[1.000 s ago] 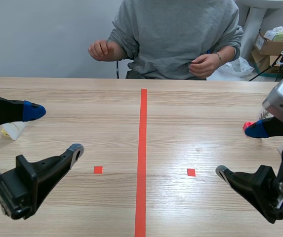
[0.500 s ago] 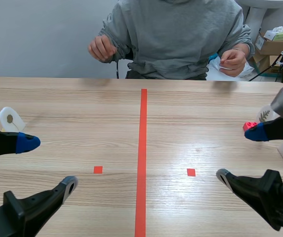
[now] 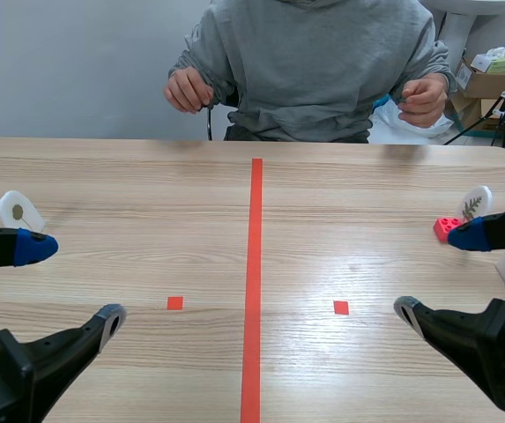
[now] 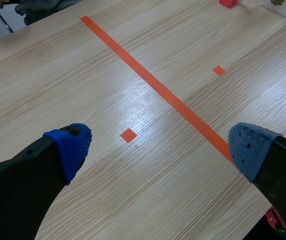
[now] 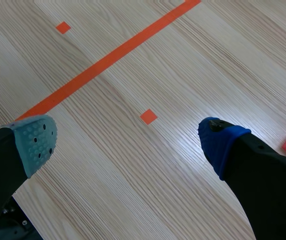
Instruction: Do the leaf sorting experiment
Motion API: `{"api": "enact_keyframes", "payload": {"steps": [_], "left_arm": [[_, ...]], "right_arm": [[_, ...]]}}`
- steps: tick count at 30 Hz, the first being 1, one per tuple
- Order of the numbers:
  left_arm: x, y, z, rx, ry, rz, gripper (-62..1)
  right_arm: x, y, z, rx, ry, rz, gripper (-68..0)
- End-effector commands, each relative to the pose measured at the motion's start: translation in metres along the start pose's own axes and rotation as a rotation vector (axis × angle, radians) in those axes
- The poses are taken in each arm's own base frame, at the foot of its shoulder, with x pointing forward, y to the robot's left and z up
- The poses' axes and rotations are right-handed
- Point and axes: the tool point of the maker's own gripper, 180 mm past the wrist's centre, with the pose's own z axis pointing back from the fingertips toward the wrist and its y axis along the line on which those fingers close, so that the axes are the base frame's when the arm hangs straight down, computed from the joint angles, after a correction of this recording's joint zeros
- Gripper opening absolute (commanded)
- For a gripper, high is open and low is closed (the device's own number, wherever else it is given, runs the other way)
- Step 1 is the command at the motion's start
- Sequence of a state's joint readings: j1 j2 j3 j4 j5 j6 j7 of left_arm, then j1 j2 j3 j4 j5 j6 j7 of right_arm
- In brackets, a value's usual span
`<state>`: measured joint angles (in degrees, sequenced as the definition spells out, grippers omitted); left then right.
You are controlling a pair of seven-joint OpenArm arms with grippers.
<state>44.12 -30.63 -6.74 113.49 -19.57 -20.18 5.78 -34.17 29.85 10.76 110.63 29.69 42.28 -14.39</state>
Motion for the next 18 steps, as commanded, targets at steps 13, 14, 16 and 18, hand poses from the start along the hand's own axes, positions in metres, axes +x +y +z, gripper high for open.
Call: {"api": "enact_keyframes", "payload": {"steps": [13,14,16,18], "left_arm": [[0.0051,0.0022,0.0005,0.007,-0.021,-0.003,-2.4],[0.0048,0.0022,0.0004,0.007,-0.019,-0.007,-2.4],[0.0037,0.0022,0.0004,0.007,-0.013,-0.020,-2.4],[0.0037,0.0022,0.0004,0.007,-0.013,-0.020,-2.4]], "right_arm": [[0.0097,0.0026,0.0012,0.012,-0.050,-0.018,-9.8],[0.0100,0.0027,0.0012,0.013,-0.052,-0.020,-9.8],[0.0102,0.0027,0.0012,0.013,-0.053,-0.021,-9.8],[0.0106,0.0028,0.0012,0.014,-0.055,-0.024,-9.8]]}}
